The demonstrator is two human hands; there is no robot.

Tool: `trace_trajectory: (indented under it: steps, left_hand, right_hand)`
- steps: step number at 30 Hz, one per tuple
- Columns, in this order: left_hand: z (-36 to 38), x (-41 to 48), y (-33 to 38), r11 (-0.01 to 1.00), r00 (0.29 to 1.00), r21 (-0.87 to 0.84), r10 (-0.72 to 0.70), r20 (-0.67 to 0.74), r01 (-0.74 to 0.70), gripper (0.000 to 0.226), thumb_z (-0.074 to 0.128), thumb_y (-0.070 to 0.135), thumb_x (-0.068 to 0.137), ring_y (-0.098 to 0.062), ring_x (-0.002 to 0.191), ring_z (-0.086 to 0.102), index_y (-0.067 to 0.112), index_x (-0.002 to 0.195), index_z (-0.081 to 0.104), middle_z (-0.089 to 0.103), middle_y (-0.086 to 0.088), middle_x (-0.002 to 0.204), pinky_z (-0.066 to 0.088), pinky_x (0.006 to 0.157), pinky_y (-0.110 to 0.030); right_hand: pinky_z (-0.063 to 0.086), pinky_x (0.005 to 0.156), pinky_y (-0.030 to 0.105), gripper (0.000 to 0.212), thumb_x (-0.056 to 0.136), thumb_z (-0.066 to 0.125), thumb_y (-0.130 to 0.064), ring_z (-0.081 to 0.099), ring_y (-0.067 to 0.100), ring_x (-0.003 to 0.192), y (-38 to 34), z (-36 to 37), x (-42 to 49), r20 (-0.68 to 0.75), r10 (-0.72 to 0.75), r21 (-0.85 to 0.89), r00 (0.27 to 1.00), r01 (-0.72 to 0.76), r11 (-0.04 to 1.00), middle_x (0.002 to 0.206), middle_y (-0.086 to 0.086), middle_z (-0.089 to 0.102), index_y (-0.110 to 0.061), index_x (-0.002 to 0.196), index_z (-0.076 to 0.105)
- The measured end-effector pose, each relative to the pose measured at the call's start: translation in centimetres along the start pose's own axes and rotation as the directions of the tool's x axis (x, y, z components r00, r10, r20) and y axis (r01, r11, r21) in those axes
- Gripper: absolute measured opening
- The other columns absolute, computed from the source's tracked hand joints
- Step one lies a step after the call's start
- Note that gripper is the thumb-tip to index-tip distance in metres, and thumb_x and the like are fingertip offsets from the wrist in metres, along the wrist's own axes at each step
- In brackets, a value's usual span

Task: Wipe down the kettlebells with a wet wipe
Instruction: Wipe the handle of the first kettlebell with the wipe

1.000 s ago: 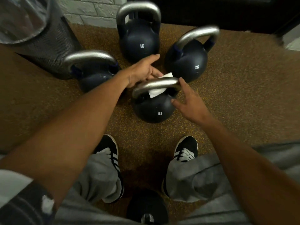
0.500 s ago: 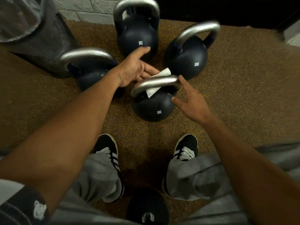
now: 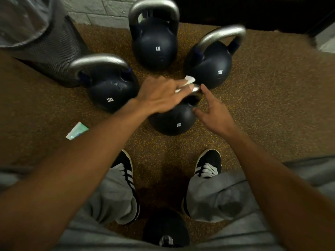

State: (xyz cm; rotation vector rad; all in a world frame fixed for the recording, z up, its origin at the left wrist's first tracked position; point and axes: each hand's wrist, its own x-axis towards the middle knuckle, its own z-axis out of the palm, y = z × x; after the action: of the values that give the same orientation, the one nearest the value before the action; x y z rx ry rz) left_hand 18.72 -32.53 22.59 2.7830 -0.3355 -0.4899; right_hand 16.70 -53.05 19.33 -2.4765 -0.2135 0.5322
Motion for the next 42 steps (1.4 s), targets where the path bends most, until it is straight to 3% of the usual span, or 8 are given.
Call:
trace_trajectory:
  steps: [7,14,20,24,28,32,38,42]
  left_hand:
    - [5.0,-4.8,2.7,0.916,0.975,0.377,-0.055,-0.215,0.135,0.072,0.027,0.057,0.100,-0.038,0.137,0.044,0.015,0.159,0.026,0.033,-0.015,0.161,0.035,0.103,-0.058]
    - [4.7,-5.7,8.0,0.892,0.876,-0.156,-0.448,-0.178,0.424,0.068,0.033,0.052,0.105,-0.038,0.150,0.020,0.017,0.162,0.018,0.012,-0.016,0.169,0.028,0.114,-0.057]
    - [1.4,-4.2,13.5,0.213,0.612,-0.882,-0.784,0.102,0.420,0.062,0.030,0.043,0.109,-0.031,0.149,0.025,0.017,0.163,0.015,0.000,-0.010,0.170,0.029,0.119,-0.051]
    - [-2.1,-5.1,16.4,-0.406,0.729,-0.910,-0.598,0.332,0.081,0.053,0.011,0.016,0.112,-0.011,0.122,0.020,-0.015,0.153,-0.002,-0.002,-0.035,0.164,0.009,0.104,-0.005]
    - [-2.0,-4.4,15.6,-0.543,0.642,-0.829,-0.685,0.344,-0.135,0.064,0.037,0.038,0.107,-0.029,0.140,0.043,0.018,0.164,0.014,0.031,-0.015,0.164,0.032,0.120,-0.044]
    - [0.6,-2.9,12.8,-0.753,0.618,-0.541,-0.637,0.460,-0.374,0.062,0.032,0.045,0.106,-0.022,0.146,0.040,0.011,0.157,0.036,0.041,-0.007,0.160,0.017,0.125,-0.047]
    - [4.0,-2.9,8.8,-0.842,0.756,-0.392,-0.519,0.398,-0.371,0.076,0.014,0.058,0.103,-0.028,0.144,0.044,0.007,0.150,0.045,0.049,-0.016,0.153,0.016,0.123,-0.052]
    - [5.3,-3.4,8.5,-0.855,0.781,-0.383,-0.492,0.384,-0.350,0.077,0.013,0.059,0.103,-0.026,0.141,0.048,0.007,0.150,0.045,0.051,-0.015,0.152,0.019,0.122,-0.052]
  right_hand:
    - [0.027,0.122,0.046,0.082,0.098,0.064,-0.029,0.032,0.028,0.150,-0.7,-0.1,-0.4,-0.018,-0.018,-0.019,1.000,0.018,1.000,0.165,0.007,0.030,-0.017,0.162,0.015]
    - [0.028,0.122,0.047,0.080,0.100,0.061,-0.034,0.033,0.030,0.149,-1.2,0.1,-0.6,-0.024,0.030,0.000,0.999,-0.030,1.000,0.163,0.011,0.032,-0.016,0.162,0.015]
    - [0.033,0.118,0.049,0.083,0.098,0.064,-0.033,0.037,0.032,0.146,-0.5,-0.2,-0.3,-0.014,0.007,0.066,1.000,-0.006,0.998,0.161,0.012,0.037,-0.013,0.162,0.014]
    - [-0.001,0.116,0.074,0.100,0.087,0.055,-0.078,0.015,0.025,0.155,12.7,6.2,8.6,-0.027,-0.126,0.243,0.992,0.129,0.962,0.167,-0.004,0.026,-0.035,0.162,0.004]
    - [0.010,0.121,0.055,0.088,0.097,0.056,-0.055,0.020,0.030,0.149,3.3,2.7,3.4,0.040,-0.090,0.132,0.995,0.084,0.988,0.167,0.005,0.018,-0.019,0.162,0.010]
    - [0.040,0.112,0.050,0.075,0.098,0.057,-0.032,0.056,0.037,0.126,-0.2,0.5,0.5,-0.020,0.011,0.092,1.000,-0.010,0.996,0.159,0.011,0.041,-0.021,0.162,0.019]
    - [0.032,0.116,0.033,0.063,0.104,0.051,-0.023,0.044,0.022,0.142,0.4,0.2,0.5,-0.062,0.029,0.104,0.998,-0.023,0.994,0.162,0.001,0.037,-0.030,0.160,0.024]
    - [0.041,0.113,0.045,0.063,0.103,0.050,-0.019,0.051,0.025,0.137,0.7,0.1,0.5,-0.081,0.000,0.093,0.997,0.007,0.996,0.160,0.001,0.040,-0.031,0.159,0.026]
